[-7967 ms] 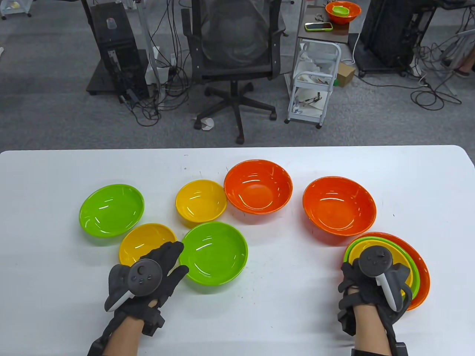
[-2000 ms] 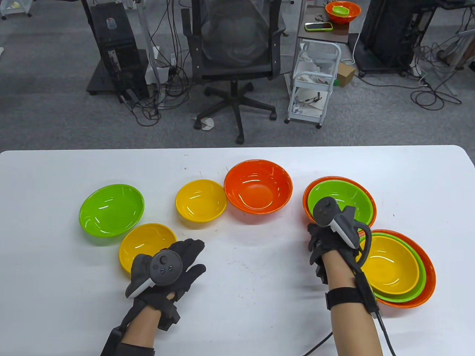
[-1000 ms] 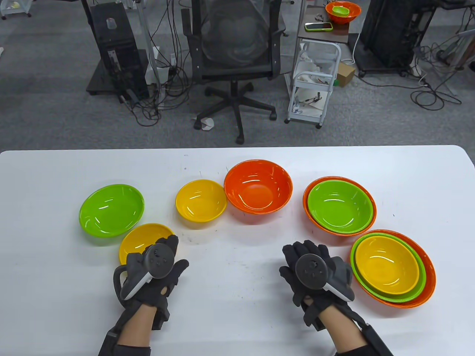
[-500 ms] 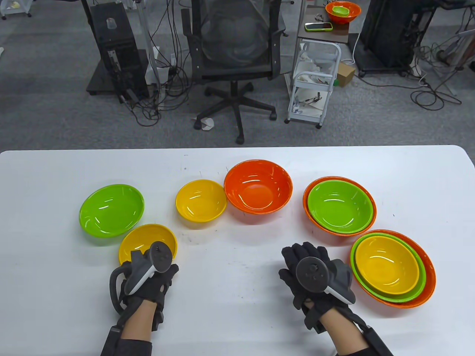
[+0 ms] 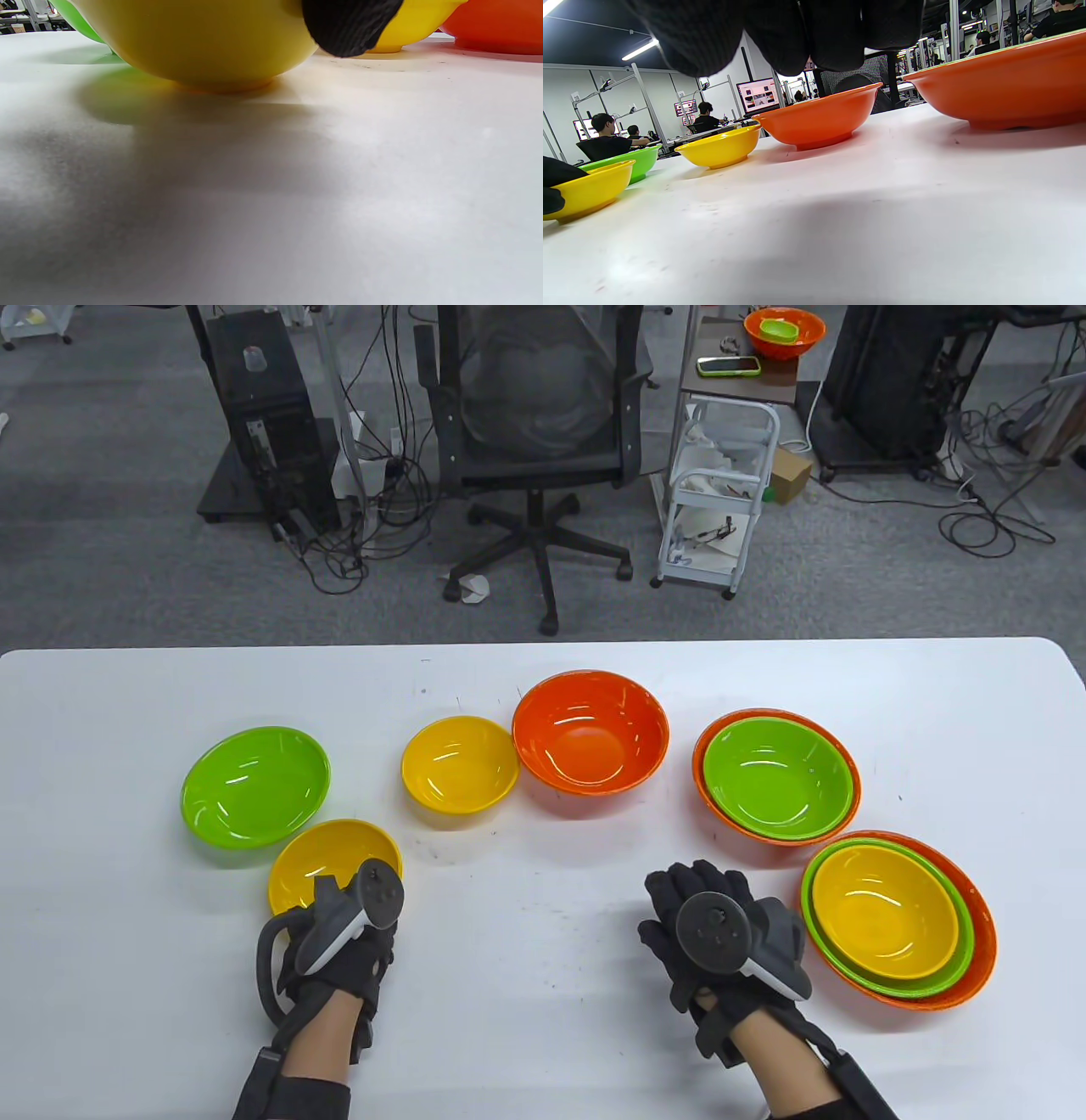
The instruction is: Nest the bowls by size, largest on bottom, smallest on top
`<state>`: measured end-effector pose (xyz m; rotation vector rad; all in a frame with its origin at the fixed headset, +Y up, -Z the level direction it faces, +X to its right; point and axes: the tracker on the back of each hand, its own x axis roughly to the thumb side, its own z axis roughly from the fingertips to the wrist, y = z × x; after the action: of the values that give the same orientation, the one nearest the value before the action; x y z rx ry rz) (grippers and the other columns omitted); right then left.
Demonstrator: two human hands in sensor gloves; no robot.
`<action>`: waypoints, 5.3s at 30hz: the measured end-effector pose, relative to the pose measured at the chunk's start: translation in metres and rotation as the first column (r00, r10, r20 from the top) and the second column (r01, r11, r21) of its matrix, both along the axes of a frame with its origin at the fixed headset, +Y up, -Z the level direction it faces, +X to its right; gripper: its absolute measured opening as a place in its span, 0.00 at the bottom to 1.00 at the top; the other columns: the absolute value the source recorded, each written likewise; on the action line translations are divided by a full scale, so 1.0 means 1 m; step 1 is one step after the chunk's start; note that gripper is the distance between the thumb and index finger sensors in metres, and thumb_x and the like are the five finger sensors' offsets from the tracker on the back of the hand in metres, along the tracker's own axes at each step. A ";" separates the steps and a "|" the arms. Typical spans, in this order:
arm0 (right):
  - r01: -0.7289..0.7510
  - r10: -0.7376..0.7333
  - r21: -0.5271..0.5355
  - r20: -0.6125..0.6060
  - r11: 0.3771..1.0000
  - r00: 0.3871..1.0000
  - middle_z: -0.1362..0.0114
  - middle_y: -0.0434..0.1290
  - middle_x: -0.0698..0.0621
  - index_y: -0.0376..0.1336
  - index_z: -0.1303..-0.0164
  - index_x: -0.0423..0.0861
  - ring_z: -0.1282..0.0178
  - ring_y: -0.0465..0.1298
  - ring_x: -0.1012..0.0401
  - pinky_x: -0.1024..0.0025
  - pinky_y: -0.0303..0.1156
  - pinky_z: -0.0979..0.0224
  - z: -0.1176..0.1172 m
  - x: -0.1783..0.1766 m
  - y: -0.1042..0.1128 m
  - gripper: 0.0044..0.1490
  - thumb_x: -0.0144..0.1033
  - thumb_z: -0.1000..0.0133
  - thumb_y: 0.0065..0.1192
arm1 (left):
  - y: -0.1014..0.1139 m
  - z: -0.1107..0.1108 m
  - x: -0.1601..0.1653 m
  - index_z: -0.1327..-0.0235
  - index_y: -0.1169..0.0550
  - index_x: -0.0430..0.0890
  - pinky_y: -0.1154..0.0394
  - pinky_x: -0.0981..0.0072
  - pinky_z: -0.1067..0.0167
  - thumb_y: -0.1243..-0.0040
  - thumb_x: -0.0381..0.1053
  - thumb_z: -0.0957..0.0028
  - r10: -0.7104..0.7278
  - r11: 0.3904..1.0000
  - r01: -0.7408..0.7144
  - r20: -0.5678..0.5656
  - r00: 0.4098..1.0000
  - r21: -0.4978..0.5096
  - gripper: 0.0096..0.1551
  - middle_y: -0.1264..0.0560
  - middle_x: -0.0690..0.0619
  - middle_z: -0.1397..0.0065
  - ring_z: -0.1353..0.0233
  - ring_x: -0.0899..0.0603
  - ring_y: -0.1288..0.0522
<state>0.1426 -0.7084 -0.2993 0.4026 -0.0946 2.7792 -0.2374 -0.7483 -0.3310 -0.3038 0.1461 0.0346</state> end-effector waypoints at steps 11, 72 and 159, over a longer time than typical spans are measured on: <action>0.005 -0.005 0.012 0.010 1.000 1.000 0.22 0.63 0.36 0.62 0.26 0.39 0.22 0.57 0.33 0.32 0.49 0.25 0.000 0.001 0.000 0.39 0.45 0.45 0.63 | 0.025 0.010 -0.002 0.27 0.28 0.53 0.35 0.31 0.26 0.41 0.50 0.43 0.057 0.992 -0.058 0.011 0.998 0.113 0.28 0.21 0.49 0.31 0.30 0.38 0.22; 0.105 -0.019 0.145 -0.501 0.984 0.865 0.33 0.76 0.39 0.74 0.43 0.39 0.27 0.69 0.39 0.39 0.58 0.25 0.015 -0.046 -0.012 0.25 0.29 0.50 0.71 | 0.044 0.065 0.117 0.40 0.18 0.60 0.37 0.41 0.20 0.34 0.47 0.50 0.026 0.905 -0.333 0.745 0.667 0.266 0.23 0.18 0.58 0.34 0.22 0.43 0.25; -0.178 0.246 -0.184 0.480 0.967 0.842 0.36 0.77 0.37 0.71 0.37 0.36 0.33 0.72 0.37 0.36 0.64 0.28 -0.131 0.060 0.013 0.29 0.35 0.46 0.65 | 0.010 0.007 0.018 0.21 0.34 0.51 0.38 0.30 0.25 0.46 0.64 0.46 0.408 0.874 -0.474 0.369 0.835 0.107 0.39 0.33 0.45 0.18 0.18 0.33 0.34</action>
<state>0.2030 -0.6949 -0.4299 -0.3779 0.0176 3.0160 -0.2196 -0.7379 -0.3235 -0.1369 -0.2732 0.4576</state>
